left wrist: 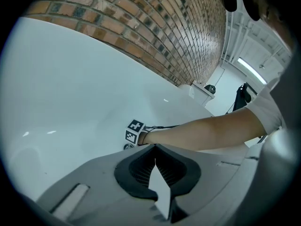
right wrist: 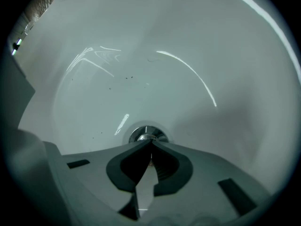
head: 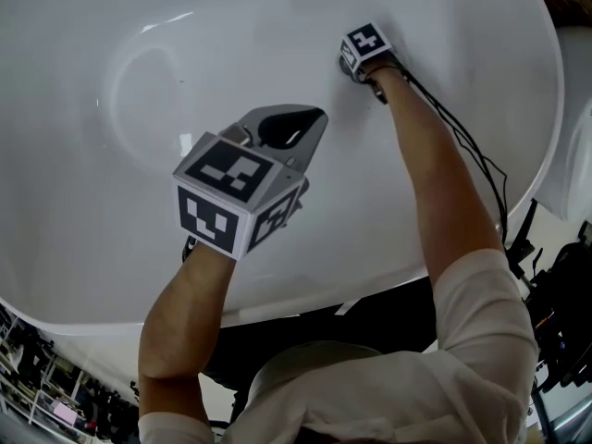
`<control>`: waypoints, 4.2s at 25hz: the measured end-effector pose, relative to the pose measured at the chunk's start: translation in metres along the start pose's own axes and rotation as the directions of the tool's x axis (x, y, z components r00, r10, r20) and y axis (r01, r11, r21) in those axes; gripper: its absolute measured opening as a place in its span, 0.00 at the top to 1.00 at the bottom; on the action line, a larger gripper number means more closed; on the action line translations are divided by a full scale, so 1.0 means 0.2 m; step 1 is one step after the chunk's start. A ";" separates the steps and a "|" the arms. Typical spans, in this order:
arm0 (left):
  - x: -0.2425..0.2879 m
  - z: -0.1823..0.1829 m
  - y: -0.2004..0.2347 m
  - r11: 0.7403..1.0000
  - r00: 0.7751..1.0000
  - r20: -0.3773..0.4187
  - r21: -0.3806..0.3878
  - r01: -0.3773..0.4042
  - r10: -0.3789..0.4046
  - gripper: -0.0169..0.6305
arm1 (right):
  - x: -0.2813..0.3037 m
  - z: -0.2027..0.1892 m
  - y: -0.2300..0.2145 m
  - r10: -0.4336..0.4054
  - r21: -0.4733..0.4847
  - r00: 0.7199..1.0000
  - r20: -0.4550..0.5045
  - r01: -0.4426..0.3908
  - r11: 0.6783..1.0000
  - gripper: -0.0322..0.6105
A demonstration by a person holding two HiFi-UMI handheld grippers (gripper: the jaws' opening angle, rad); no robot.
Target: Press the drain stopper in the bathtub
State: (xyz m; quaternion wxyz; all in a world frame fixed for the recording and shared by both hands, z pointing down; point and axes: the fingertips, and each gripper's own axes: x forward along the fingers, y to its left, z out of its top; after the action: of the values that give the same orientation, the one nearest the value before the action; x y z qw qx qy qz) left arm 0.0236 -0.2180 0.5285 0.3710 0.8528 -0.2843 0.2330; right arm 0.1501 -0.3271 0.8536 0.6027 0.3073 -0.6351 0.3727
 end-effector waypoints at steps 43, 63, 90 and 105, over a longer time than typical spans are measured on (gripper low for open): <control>-0.02 0.01 0.09 1.000 0.999 0.035 -0.029 0.003 -0.002 0.97 | -0.11 -0.03 0.15 -0.044 -0.145 0.999 0.003 0.044 0.988 0.92; -0.25 0.17 0.17 0.989 0.982 0.128 -0.075 -0.129 0.137 0.97 | -0.60 0.08 0.22 -0.079 -0.164 0.989 0.124 0.099 0.981 0.92; -0.65 0.20 -0.32 0.989 0.929 0.339 -0.053 -0.139 0.149 0.97 | -1.36 -0.11 0.25 -0.226 -0.165 0.927 0.299 0.284 0.945 0.92; -0.81 0.12 -0.56 0.987 0.896 0.414 -0.042 -0.158 0.161 0.97 | -1.71 -0.24 0.45 -0.202 -0.122 0.875 0.440 0.281 0.952 0.92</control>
State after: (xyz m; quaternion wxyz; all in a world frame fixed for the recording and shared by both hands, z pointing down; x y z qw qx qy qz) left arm -0.0170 -0.1234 0.3584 0.2847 0.8553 -0.4265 0.0745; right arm 0.1293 -0.2588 0.5038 0.5186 0.4013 -0.7380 0.1592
